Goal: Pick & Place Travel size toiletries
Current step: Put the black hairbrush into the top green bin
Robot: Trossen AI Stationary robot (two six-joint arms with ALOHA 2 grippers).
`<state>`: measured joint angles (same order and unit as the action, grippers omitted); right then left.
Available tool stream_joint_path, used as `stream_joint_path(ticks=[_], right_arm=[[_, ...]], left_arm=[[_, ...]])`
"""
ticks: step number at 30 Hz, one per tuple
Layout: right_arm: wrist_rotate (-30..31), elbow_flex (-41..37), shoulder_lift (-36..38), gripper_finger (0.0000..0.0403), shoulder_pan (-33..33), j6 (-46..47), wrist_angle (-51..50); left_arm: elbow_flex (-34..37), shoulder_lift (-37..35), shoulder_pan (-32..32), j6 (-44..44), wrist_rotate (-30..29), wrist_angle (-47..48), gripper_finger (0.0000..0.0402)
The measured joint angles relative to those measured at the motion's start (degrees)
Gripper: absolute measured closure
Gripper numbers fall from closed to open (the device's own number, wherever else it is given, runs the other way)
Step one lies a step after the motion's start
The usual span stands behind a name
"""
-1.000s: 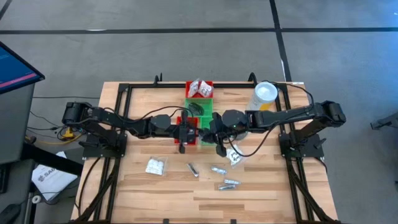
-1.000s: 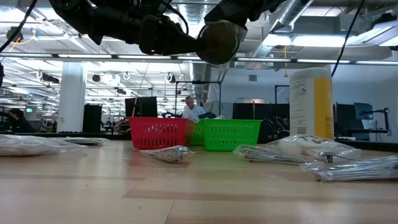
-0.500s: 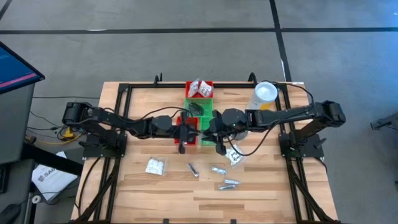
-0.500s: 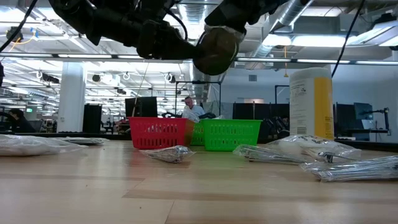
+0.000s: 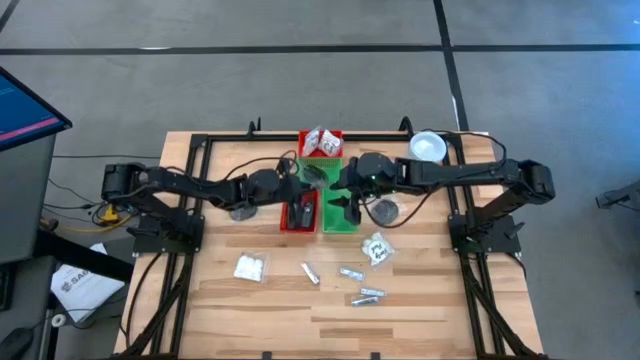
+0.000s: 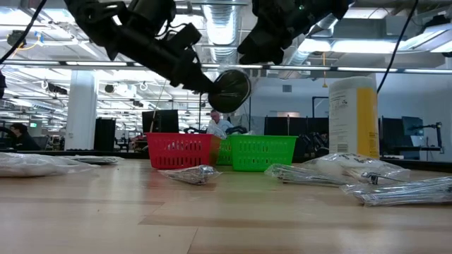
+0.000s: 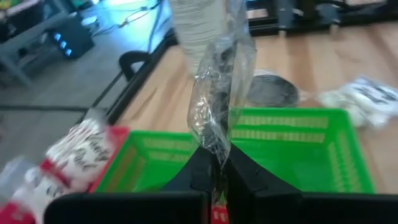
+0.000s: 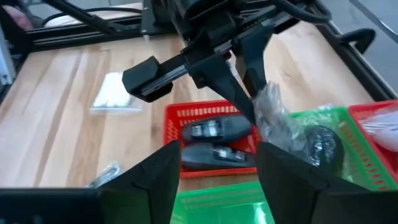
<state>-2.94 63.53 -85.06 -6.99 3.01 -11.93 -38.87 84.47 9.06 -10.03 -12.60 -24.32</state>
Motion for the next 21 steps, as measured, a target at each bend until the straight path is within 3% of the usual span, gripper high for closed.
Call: stream_joint_path(ticks=[7,13,21], right_arm=[[0.0,0.0,0.0,0.0228,-1.91,-0.47,-0.11],[-0.02,0.0,0.04,0.0244,-2.06,-0.62,0.41],[-0.02,0.0,0.07,0.025,-1.69,-0.61,1.14]], left_arm=[[0.0,0.0,3.92,1.74,-0.07,0.56,0.0396],[0.0,0.01,6.23,1.5,-5.03,2.41,0.0396],[-4.29,6.27,7.13,-2.04,-7.19,3.31,0.0396]])
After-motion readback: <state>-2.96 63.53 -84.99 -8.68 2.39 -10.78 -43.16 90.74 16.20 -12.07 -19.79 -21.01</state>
